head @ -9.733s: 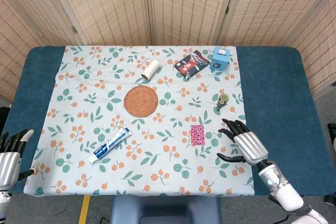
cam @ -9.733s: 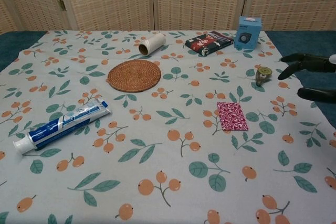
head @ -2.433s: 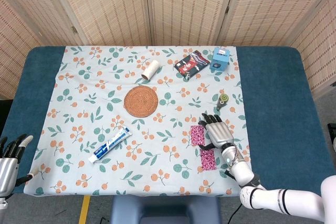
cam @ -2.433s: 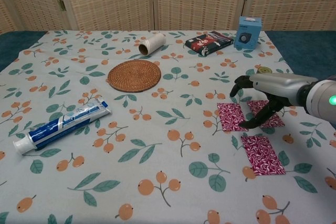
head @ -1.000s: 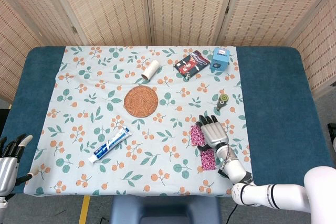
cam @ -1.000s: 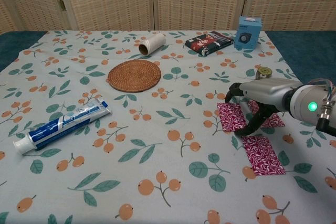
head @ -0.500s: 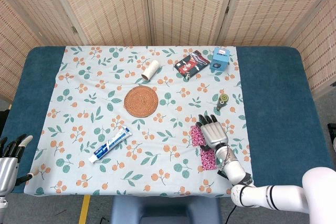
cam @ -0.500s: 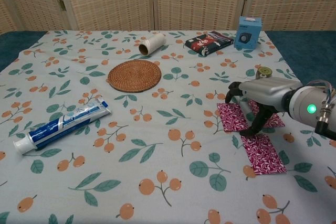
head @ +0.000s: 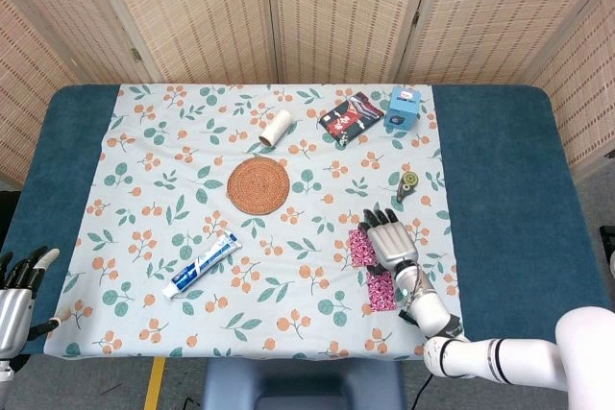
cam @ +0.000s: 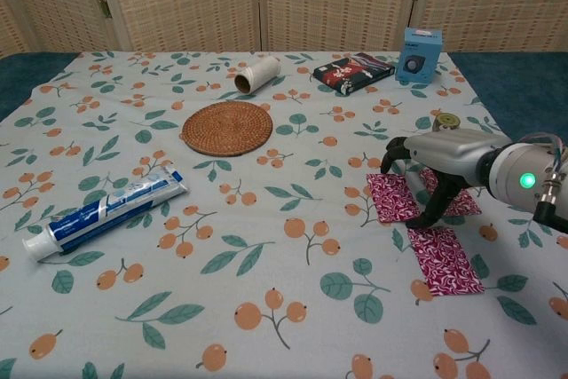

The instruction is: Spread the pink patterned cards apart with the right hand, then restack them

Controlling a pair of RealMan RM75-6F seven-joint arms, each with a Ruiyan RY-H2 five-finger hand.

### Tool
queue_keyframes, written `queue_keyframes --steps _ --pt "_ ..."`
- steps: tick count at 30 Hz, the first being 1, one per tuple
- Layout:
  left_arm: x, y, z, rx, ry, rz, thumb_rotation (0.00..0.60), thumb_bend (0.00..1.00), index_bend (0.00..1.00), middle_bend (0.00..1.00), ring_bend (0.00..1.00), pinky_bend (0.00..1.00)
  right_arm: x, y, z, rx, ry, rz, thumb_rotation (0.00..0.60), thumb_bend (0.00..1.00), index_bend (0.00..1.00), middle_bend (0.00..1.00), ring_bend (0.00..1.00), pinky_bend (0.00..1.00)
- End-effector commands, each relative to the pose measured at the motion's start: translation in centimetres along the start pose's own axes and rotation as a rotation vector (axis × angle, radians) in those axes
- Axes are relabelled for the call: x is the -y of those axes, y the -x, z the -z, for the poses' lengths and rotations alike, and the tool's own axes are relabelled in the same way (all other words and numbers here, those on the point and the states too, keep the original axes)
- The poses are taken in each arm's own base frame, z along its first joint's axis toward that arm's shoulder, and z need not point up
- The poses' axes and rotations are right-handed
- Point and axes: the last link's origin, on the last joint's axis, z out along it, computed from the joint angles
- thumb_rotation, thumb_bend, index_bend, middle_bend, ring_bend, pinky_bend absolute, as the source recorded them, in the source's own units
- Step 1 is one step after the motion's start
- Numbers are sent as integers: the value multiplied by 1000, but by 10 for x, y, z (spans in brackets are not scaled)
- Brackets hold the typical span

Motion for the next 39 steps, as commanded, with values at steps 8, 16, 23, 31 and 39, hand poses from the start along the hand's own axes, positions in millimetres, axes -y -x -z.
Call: queue_keyframes --steps 8,16,23,31,39 --pt "0 -1 0 -1 -1 -1 600 283 158 129 201 0 -1 -12 8 -25 -30 -32 549 267 238 73 0 0" --pt "-1 -1 0 4 1 -4 600 284 152 129 202 0 -28 -23 27 -52 -5 -62 549 268 238 73 0 0" --pt "-5 -3 -1 0 10 -8 600 284 152 129 202 0 -63 -19 41 -40 47 -63 549 267 238 73 0 0" --pt "-12 -4 -1 3 19 -12 600 284 152 129 202 0 -76 -5 34 -7 43 -58 551 268 238 73 0 0" --pt "-12 -6 1 4 10 -17 600 283 151 129 202 0 -75 -2 21 -2 21 -69 547 268 238 73 0 0"
